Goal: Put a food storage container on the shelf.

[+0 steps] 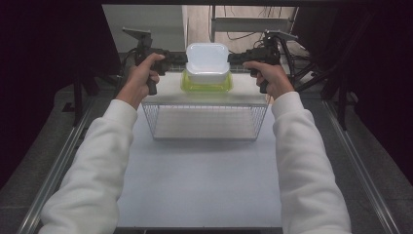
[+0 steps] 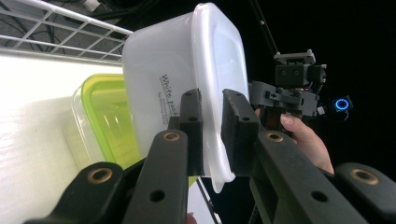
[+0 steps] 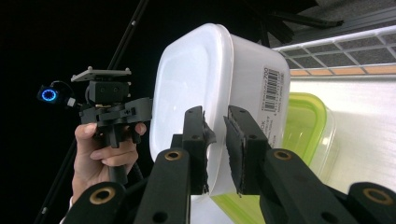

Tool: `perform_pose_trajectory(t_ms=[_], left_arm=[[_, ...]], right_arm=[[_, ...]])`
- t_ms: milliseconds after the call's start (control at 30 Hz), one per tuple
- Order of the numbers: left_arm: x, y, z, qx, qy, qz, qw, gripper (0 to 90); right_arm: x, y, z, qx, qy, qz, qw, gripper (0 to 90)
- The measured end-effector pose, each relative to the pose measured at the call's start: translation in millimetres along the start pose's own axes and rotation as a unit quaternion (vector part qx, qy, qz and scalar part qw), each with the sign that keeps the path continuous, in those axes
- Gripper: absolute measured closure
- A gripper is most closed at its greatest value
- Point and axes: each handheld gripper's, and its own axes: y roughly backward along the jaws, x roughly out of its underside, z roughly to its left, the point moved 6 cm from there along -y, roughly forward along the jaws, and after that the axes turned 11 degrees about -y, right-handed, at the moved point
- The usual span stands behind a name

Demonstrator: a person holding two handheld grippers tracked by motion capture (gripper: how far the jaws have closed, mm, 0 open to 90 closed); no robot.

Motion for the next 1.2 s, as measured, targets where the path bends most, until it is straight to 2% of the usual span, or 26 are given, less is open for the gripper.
perform_pose_trajectory(t_ms=[133,367,467,600,733,800,900,1000,1133,1200], left_arm=[[-1.1,-1.0,2.9,-0.004,0.007,-0.005,1.0000,78.8],[-2.6,-4.8,9.9,0.002,0.020,-0.008,0.9998,76.0],[-0.7,-3.8,7.9,0.005,0.020,-0.005,0.9998,75.9],[6.5,-1.2,3.6,0.010,0.018,0.002,0.9998,75.6],[10.5,1.0,3.2,0.015,0.020,-0.003,0.9997,75.4],[10.3,1.1,2.7,0.008,0.013,-0.002,0.9999,74.3],[11.2,-1.0,3.1,0.002,0.002,-0.001,1.0000,62.3],[8.9,3.9,1.5,-0.024,-0.028,-0.018,0.9992,50.4],[11.0,14.5,-5.0,-0.059,-0.079,-0.025,0.9948,40.4],[15.0,19.4,-10.6,-0.067,-0.101,-0.023,0.9924,37.5]], right_arm=[[0.1,-1.2,0.5,0.002,-0.003,-0.004,1.0000,76.7],[-3.8,-4.7,-6.9,-0.008,-0.021,-0.004,0.9997,74.0],[-2.9,-4.6,-8.4,-0.014,-0.025,0.002,0.9996,73.9],[1.9,-1.9,-6.0,-0.006,-0.023,0.009,0.9997,73.8],[7.2,-0.9,-3.6,-0.001,-0.024,0.007,0.9997,73.8],[7.9,-1.7,-3.2,0.000,-0.022,0.002,0.9998,73.4],[9.9,-4.6,-0.7,0.009,-0.007,0.004,0.9999,65.4],[8.9,-2.7,6.3,0.017,0.029,-0.022,0.9992,56.3],[12.1,9.2,13.8,0.029,0.077,-0.043,0.9956,47.7],[17.6,16.8,15.9,0.036,0.104,-0.047,0.9928,44.3]])
